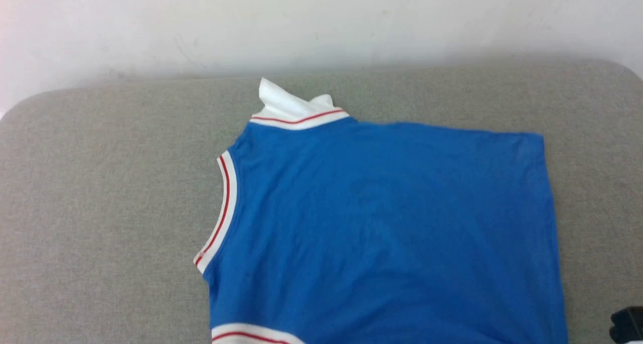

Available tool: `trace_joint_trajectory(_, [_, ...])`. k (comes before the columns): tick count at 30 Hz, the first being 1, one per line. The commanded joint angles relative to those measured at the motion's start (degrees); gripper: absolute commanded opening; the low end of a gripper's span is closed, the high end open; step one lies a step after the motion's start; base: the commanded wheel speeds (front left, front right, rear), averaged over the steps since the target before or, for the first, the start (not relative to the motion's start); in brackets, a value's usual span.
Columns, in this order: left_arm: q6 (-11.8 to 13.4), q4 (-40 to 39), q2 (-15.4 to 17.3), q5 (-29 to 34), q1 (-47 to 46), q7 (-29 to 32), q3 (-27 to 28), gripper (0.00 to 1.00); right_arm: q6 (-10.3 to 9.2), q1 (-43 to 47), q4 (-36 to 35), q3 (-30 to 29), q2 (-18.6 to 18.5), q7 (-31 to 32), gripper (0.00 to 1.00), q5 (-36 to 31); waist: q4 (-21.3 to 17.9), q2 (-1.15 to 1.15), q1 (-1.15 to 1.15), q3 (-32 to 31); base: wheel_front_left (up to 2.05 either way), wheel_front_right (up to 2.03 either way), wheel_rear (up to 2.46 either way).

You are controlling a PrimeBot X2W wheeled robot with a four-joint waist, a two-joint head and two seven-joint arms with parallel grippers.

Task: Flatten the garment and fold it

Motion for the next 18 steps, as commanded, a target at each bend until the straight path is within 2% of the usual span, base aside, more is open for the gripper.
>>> trace_joint_trajectory(1, [0.42, -0.59, 0.65, -0.65, 1.03, 0.20, -0.09, 0.00, -0.11, 0.96, -0.53, -0.30, -0.25, 0.80, 0.00, 0.63, 0.00, 0.00, 0.01, -0.66, 0.00, 0.00, 0.00])
trace_joint_trajectory(4, [0.76, -2.09, 1.76, -1.50, 2.46, -0.24, 0.53, 0.00, -0.11, 2.55, -2.15, -1.30, -0.37, 2.82, 0.00, 1.51, -0.11, 0.00, 0.01, -1.00, 0.00, 0.00, 0.00])
trace_joint_trajectory(7, [1.24, -2.99, 2.90, -0.15, 2.02, -2.32, 2.20, 0.00, -0.11, 2.48, -3.83, -2.91, -0.14, 1.99, 0.00, 1.29, -0.10, 0.00, 0.01, -1.13, 0.00, 0.00, 0.00])
trace_joint_trajectory(13, [0.73, -3.99, 3.85, 5.92, -3.41, -6.49, 5.18, 0.00, -0.11, -1.52, -5.70, -3.66, -0.94, -1.92, 0.00, -0.11, -0.30, 0.00, 0.01, 0.07, 0.00, 0.00, 0.00])
trace_joint_trajectory(18, [-0.92, -3.70, 3.51, 11.55, -10.67, -8.32, 6.63, 0.00, -0.11, -7.44, -6.17, -3.12, -2.88, -4.88, 0.00, -1.11, -0.84, 0.00, 0.01, 3.12, 0.00, 0.00, 0.00])
